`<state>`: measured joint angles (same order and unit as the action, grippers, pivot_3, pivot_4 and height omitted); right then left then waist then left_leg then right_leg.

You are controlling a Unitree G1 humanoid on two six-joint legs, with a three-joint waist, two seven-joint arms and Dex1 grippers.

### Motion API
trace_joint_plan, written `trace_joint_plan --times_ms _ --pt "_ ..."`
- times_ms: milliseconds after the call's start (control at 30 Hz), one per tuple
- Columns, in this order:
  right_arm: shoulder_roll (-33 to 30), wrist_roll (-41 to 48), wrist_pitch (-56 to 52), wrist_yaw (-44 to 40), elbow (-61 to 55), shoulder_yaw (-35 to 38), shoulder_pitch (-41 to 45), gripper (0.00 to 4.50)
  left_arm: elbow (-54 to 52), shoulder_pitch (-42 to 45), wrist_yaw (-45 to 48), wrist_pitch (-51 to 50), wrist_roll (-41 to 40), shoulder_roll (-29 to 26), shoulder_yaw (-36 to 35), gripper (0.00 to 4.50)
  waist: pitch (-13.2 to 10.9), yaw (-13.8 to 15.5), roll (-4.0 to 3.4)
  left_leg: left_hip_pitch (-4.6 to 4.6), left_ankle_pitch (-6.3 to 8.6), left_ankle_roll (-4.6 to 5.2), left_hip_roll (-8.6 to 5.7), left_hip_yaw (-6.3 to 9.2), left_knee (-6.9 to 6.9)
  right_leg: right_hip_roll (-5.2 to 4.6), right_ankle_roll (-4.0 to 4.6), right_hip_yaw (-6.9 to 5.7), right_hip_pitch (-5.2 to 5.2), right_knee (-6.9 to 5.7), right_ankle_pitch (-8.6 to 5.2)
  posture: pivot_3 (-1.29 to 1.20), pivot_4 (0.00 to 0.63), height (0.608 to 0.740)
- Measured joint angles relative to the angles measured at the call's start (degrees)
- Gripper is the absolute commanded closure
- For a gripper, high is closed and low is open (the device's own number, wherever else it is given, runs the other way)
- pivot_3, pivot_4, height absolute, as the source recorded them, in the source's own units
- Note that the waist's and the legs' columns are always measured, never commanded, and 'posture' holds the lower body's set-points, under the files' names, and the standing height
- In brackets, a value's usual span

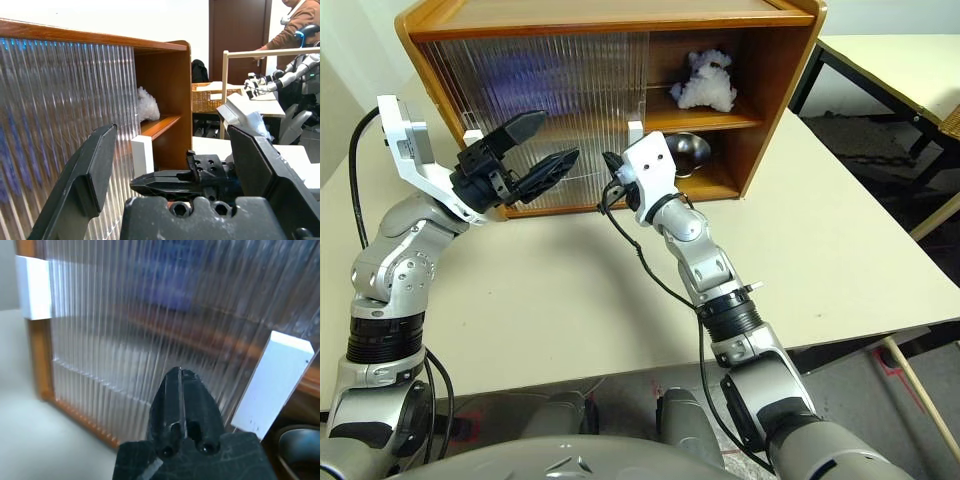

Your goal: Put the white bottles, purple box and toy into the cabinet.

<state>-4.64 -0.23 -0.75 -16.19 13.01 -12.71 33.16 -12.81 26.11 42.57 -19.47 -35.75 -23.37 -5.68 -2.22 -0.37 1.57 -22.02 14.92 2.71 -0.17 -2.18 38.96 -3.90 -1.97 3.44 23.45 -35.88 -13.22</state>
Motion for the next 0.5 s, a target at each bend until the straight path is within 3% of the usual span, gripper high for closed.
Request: trace_joint_plan --times_ms 500 --pt "1.04 -6.56 0.00 14.07 0.47 4.34 -0.91 4.47 -0.01 0.01 -0.25 0.02 0.00 0.02 0.06 0.00 0.00 -0.09 0.00 0.01 0.01 -0.06 -0.03 0.00 0.00 -0.02 0.03 -0.01 0.00 -0.03 0.02 0.08 0.000 0.740"
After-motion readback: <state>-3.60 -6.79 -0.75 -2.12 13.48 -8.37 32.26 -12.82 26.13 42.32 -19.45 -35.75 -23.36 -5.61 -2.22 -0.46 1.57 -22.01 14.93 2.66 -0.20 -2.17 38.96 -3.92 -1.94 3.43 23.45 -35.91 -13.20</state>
